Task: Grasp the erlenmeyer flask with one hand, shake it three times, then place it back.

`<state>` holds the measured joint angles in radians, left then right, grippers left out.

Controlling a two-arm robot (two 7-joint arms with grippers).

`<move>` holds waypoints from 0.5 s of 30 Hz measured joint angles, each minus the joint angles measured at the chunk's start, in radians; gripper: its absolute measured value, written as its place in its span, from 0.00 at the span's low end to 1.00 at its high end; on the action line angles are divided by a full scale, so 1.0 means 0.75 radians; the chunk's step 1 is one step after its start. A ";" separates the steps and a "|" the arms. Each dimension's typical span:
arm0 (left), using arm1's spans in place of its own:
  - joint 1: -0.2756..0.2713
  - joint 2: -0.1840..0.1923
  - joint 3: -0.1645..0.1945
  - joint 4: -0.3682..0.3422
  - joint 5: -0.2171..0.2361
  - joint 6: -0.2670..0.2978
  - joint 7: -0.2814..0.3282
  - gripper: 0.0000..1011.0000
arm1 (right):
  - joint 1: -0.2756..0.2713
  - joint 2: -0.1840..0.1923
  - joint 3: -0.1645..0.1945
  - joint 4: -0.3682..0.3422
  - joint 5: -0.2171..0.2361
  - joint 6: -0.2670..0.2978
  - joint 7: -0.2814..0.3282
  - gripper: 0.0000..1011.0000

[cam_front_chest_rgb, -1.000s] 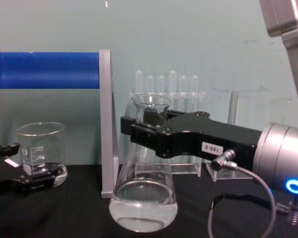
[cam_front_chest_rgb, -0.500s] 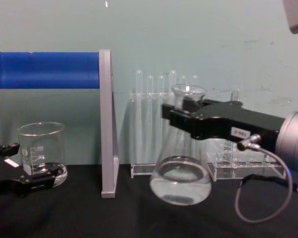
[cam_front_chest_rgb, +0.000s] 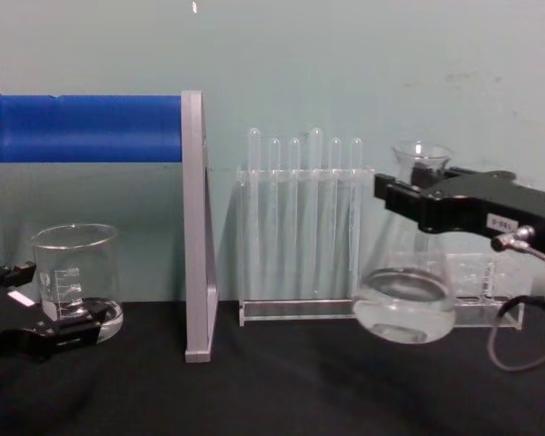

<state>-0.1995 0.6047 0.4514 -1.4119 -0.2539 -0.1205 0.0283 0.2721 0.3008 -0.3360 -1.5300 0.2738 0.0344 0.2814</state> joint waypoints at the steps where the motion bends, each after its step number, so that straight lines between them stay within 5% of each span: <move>1: 0.000 0.000 0.000 0.000 0.000 0.000 0.000 0.99 | 0.000 -0.001 0.006 0.002 -0.003 0.000 -0.004 0.44; 15: 0.000 0.000 0.000 0.000 0.000 0.000 0.000 0.99 | -0.004 -0.022 0.082 0.029 -0.058 0.009 -0.037 0.44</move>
<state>-0.1995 0.6047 0.4514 -1.4120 -0.2539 -0.1206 0.0283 0.2690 0.2847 -0.2749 -1.5083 0.2299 0.0409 0.2538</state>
